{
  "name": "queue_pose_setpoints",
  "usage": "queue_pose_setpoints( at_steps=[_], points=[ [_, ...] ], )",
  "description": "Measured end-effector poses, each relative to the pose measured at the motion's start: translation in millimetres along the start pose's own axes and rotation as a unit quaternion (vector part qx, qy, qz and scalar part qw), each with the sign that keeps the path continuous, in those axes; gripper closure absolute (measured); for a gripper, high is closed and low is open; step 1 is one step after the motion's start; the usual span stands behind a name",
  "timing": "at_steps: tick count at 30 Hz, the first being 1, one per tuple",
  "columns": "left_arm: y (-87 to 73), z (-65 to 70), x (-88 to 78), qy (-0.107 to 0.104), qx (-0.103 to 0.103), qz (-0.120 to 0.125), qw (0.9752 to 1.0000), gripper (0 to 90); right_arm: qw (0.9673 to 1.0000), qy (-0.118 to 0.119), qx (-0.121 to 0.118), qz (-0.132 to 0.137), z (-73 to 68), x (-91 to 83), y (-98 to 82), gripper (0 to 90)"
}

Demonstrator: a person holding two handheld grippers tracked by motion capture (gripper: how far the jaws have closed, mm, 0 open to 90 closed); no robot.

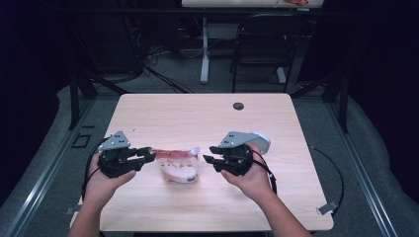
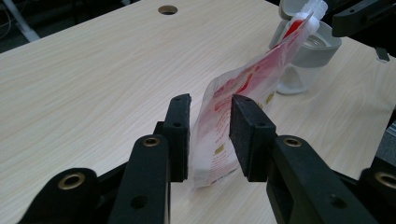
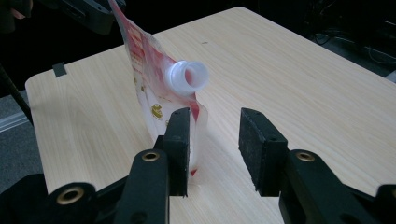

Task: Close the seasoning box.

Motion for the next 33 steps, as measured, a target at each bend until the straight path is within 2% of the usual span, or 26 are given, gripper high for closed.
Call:
queue_pose_setpoints(
  at_steps=[12, 22, 33],
  points=[
    [-1.1, -0.9, 3.0, 0.001, 0.006, -0.009, 0.9999, 75.3, 0.9998, 0.018, -0.004, -0.001, -6.4, 16.4, 3.0, 62.2],
    [-1.9, -1.3, 2.4, -0.001, 0.002, -0.008, 1.0, 77.3, 0.9996, 0.028, 0.0, 0.003, -9.7, 27.0, 7.1, 62.0],
    [-2.4, -0.4, 2.2, 0.004, 0.004, -0.011, 0.9999, 77.5, 0.9997, 0.024, -0.004, 0.001, -11.2, 31.5, 10.9, 62.4]
  ],
)
Point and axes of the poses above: each handheld gripper's, and its own axes: x roughly forward along the jaws, y roughly out of its top, z roughly to its right, the point moved 5 cm from there along x, roughly forward along the jaws, and after that the axes turned 5 degrees about -x, right-handed, at the moved point
